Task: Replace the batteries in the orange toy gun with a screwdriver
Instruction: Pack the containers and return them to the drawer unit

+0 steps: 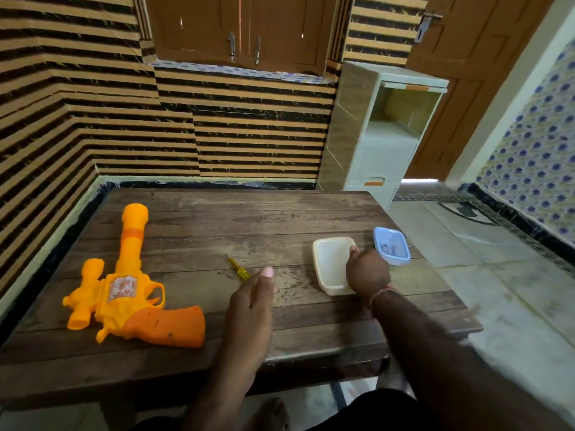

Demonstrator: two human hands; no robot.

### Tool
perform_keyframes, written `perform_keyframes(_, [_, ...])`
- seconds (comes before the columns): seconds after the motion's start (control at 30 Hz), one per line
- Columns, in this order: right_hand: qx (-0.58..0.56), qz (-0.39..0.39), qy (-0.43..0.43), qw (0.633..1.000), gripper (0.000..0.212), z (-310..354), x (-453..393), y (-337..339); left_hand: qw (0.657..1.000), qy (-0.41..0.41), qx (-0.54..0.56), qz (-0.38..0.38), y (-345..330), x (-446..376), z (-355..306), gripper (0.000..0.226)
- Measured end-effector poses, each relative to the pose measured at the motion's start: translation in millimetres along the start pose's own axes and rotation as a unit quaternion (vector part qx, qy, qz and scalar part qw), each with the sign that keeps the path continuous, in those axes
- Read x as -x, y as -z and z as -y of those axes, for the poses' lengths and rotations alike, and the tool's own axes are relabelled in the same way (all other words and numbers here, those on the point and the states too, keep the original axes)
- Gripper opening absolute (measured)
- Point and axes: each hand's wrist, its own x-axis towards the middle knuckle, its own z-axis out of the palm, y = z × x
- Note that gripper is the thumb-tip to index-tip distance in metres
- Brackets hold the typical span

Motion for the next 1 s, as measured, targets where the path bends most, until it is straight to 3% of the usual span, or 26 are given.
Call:
perform_keyframes(0.2, [0.034,0.010,0.021,0.999,0.046,-0.4,-16.3,1.8,0.999,0.010,-0.037,0.013,-20.1,-18.0,3.8,0.032])
perform_keyframes(0.33, [0.014,-0.089,0.060,0.994,0.043,-20.4,-43.4,24.8,0.998,0.008,-0.065,0.012,-30.2,-44.0,6.1,0.034])
perform_keyframes(0.5, [0.062,-0.063,-0.051,0.995,0.061,-56.4,-72.4,44.0,0.992,0.008,-0.122,0.012,-40.0,-75.2,12.8,0.024])
perform_keyframes(0.6, [-0.013,-0.016,-0.074,0.997,0.061,-65.0,-83.1,43.8,0.985,0.007,-0.169,0.022,-48.6,-87.9,16.0,0.012])
perform_keyframes(0.8, [-0.133,-0.038,-0.104,0.985,0.050,-67.8,-84.0,52.0,0.952,-0.048,-0.297,0.052,-59.2,-97.4,15.8,0.009])
perform_keyframes(1.0, [-0.242,-0.021,0.010,0.970,0.030,-48.5,-62.3,67.6,0.925,-0.092,-0.367,0.024,-38.2,-104.0,13.3,0.025])
